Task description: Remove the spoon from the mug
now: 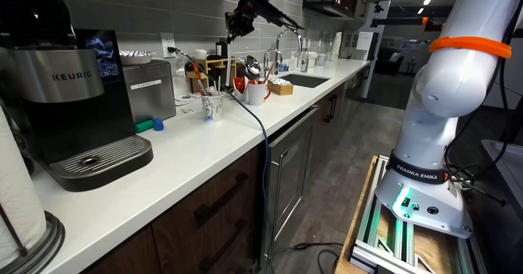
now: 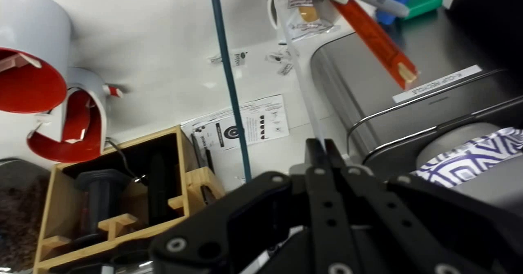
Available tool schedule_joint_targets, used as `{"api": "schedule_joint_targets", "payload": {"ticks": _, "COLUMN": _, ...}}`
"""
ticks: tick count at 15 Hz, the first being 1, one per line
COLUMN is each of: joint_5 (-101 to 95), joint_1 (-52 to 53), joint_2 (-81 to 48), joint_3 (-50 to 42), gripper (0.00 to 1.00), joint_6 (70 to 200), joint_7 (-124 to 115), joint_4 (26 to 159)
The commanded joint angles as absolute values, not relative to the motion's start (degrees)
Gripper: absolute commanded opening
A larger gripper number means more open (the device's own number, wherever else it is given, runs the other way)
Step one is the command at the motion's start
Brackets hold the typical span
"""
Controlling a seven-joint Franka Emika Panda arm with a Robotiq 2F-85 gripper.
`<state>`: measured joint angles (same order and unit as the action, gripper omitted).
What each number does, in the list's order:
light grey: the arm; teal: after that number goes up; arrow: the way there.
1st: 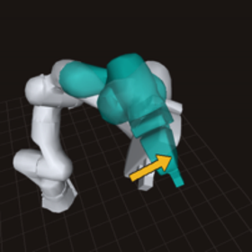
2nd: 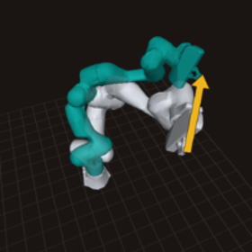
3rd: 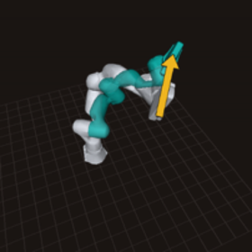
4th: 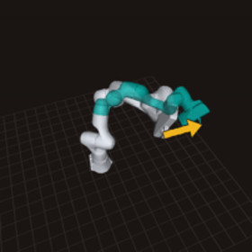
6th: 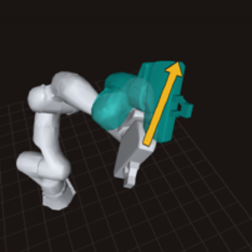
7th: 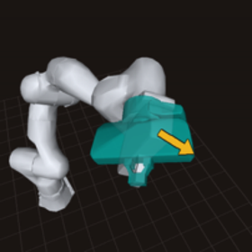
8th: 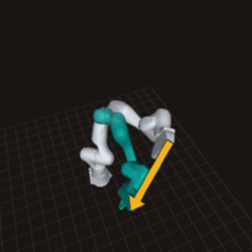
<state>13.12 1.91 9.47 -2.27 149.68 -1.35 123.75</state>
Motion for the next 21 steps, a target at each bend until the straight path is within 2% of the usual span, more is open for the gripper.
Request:
{"api": "schedule_joint_targets", "payload": {"ticks": 1, "joint_5": 19.69, "joint_1": 3.92, "joint_2": 9.26, "joint_3": -2.62, "gripper": 0.00, "joint_6": 151.28, "joint_7": 5.40, "joint_4": 125.21}}
{"api": "schedule_joint_targets", "payload": {"ticks": 12, "joint_5": 24.83, "joint_1": 2.72, "joint_2": 2.68, "joint_3": -2.65, "gripper": 0.00, "joint_6": 154.03, "joint_7": 11.55, "joint_4": 121.24}}
{"api": "schedule_joint_targets", "payload": {"ticks": 21, "joint_5": 20.14, "joint_1": 0.55, "joint_2": -1.58, "joint_3": -2.17, "gripper": 0.00, "joint_6": 152.24, "joint_7": 9.18, "joint_4": 121.58}}
